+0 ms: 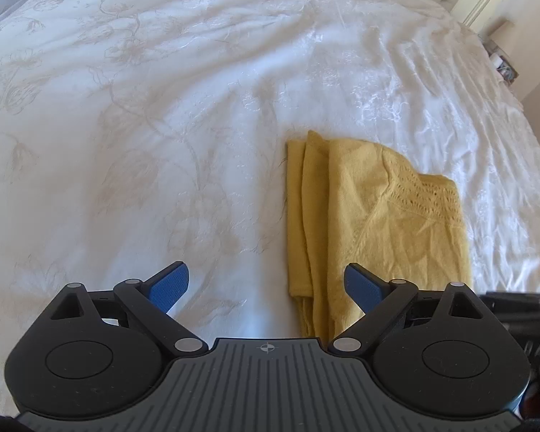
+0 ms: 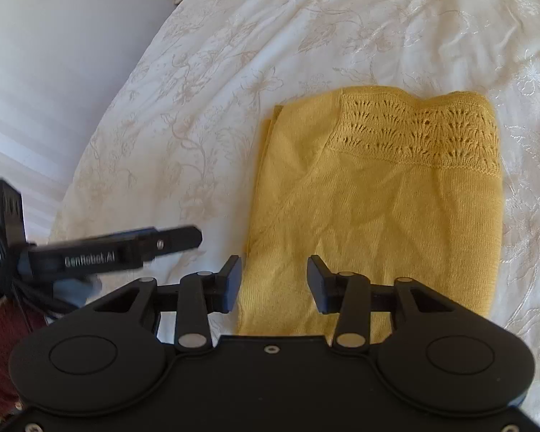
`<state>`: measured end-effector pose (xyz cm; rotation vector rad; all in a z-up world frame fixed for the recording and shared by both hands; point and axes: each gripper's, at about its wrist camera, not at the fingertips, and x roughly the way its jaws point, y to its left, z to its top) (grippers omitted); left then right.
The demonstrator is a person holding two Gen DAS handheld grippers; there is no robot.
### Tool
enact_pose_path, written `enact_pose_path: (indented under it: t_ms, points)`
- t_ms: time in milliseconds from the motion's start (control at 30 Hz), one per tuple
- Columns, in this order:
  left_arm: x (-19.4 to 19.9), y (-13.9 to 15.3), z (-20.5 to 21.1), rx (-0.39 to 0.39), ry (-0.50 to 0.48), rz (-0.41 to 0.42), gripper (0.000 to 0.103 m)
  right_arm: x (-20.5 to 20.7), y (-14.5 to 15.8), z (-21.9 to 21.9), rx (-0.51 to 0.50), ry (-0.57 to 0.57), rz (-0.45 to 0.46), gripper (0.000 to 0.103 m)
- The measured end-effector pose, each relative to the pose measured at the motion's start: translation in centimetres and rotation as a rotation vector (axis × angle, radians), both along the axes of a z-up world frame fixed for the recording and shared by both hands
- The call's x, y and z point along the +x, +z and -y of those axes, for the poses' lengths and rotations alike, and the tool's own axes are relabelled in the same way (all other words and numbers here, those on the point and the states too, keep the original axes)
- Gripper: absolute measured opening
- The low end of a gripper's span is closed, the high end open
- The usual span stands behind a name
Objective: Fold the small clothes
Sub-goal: 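Move the left gripper to the opposite side edge and grasp it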
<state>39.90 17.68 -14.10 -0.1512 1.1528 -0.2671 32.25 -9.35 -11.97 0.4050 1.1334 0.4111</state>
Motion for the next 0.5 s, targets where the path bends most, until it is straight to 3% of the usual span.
enact_pose_path:
  t_ms: [133,333,500]
  points:
    - [1.6,0.2,0.9,-0.009,-0.018,0.011,0.094,-1.6,-0.3,-2.4,-0.073,0.059,0.028,0.052]
    - [4.1,0.4,3.0,-0.025,-0.087,0.017,0.094,-0.5,-1.3,-5.0,-0.128,0.065,0.052,0.052]
    - [6.1,-0.6,5.0,-0.098,-0.145,-0.004,0.094,0.6,-2.8,-6.1,-0.210,0.067,0.016,0.048]
